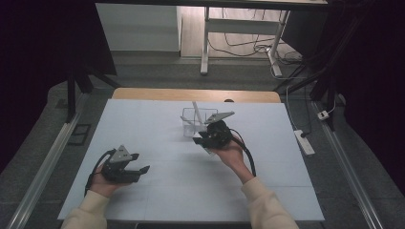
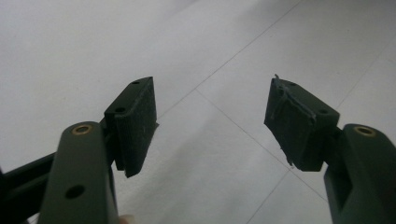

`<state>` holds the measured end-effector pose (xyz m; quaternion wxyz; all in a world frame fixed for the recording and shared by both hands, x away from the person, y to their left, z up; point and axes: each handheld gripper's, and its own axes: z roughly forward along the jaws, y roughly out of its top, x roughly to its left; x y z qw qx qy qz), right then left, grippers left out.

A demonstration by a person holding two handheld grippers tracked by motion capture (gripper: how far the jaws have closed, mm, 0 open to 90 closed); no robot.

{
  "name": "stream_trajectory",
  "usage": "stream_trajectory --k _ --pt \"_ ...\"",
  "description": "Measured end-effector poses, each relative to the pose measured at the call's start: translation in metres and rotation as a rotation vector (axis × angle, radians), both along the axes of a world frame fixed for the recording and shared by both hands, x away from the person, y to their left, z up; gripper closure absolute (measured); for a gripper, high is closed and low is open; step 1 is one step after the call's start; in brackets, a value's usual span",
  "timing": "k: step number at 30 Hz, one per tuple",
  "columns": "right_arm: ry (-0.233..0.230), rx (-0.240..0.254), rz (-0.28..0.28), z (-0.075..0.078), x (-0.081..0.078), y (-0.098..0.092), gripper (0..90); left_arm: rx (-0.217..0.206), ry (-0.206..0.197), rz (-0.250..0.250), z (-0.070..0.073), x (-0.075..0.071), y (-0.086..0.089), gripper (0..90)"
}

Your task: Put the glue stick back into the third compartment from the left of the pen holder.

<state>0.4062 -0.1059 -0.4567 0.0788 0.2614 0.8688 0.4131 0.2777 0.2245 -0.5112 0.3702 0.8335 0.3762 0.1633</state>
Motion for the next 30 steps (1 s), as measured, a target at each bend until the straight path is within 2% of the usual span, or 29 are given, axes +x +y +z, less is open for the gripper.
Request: stream_trajectory --k 14,22,30 --pt "-0.055 0.062 -0.026 0.014 -0.003 -0.011 64.7 0.000 0.000 0.001 0.000 0.000 0.000 34.2" --pt "-0.090 0.121 -0.047 0.023 -0.004 -0.019 64.6 0.000 0.000 0.000 0.000 0.000 0.000 34.2" --pt "-0.125 0.159 -0.073 0.032 -0.004 -0.027 64.6 0.000 -0.002 0.001 0.000 0.000 0.000 34.2"
